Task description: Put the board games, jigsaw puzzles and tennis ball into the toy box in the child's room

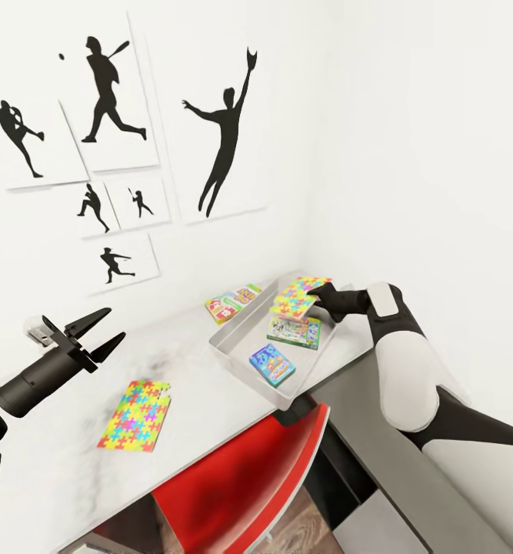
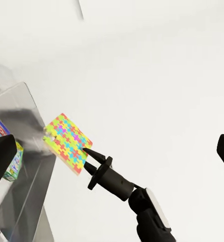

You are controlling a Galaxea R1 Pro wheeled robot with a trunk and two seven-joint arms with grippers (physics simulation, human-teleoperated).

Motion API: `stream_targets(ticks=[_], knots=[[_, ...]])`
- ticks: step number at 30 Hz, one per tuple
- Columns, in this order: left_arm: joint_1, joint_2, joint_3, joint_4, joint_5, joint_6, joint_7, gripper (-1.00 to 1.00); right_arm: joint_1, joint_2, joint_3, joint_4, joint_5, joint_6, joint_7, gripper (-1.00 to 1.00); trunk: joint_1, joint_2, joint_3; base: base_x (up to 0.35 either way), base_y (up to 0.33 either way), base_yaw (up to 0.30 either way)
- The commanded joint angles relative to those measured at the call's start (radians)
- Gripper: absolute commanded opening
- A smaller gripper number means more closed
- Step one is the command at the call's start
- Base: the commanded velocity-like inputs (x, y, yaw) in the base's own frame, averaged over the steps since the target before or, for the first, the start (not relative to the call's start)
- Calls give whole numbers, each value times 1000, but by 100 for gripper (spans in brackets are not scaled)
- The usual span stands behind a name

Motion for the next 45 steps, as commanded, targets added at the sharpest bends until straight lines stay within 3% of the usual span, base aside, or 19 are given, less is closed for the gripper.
stream_targets(ticks=[1, 16, 45], knots=[[-1, 0, 1, 0, -10, 4, -10, 100, -1, 1, -6, -1, -10, 3, -11, -100, 1, -2, -4, 0, 0, 0], [-1, 0, 1, 0, -10, 4, -10, 100, -23, 21, -5, 50, -8, -36, -11, -100, 1, -2, -27, 0, 0, 0], [-1, 0, 1, 0, -10, 4, -10, 100, -25, 21, -5, 63, -9, -43, -11, -100, 1, -2, -75, 0, 0, 26]])
